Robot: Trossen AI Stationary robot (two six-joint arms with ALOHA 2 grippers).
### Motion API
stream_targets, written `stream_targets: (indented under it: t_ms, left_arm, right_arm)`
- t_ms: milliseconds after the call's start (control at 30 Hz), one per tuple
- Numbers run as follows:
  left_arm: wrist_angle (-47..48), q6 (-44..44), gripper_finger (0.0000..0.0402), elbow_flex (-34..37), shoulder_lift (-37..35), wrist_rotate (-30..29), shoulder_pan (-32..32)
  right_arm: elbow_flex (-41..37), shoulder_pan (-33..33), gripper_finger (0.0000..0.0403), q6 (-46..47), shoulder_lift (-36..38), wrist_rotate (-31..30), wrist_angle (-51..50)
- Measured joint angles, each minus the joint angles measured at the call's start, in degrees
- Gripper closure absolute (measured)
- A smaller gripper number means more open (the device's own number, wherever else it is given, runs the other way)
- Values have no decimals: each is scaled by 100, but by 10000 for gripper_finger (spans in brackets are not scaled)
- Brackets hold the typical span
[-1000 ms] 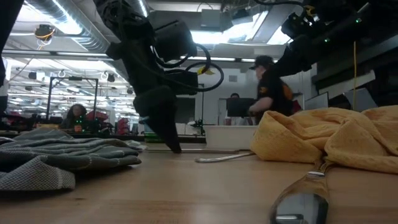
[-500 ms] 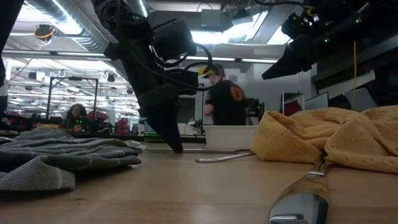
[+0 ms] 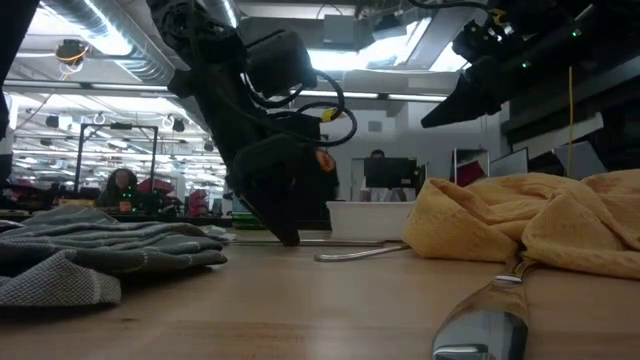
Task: Sort silverware
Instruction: Put the silver knife into the cutlery tray
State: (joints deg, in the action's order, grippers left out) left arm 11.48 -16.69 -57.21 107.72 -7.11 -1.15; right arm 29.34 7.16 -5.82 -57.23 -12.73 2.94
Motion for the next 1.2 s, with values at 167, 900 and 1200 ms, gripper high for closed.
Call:
stream_targets:
  t_ms: [167, 900, 1200]
  left_arm:
    - [-14, 3, 270, 0, 0, -74, 0]
    - [557, 240, 352, -28, -11, 234, 22]
    - [720, 253, 358, -28, -15, 284, 17]
  right_arm:
    - [0, 0, 288, 0, 0, 0, 0]
    - [0, 0, 288, 0, 0, -1, 0]
    - [0, 0, 288, 2, 0, 9, 0]
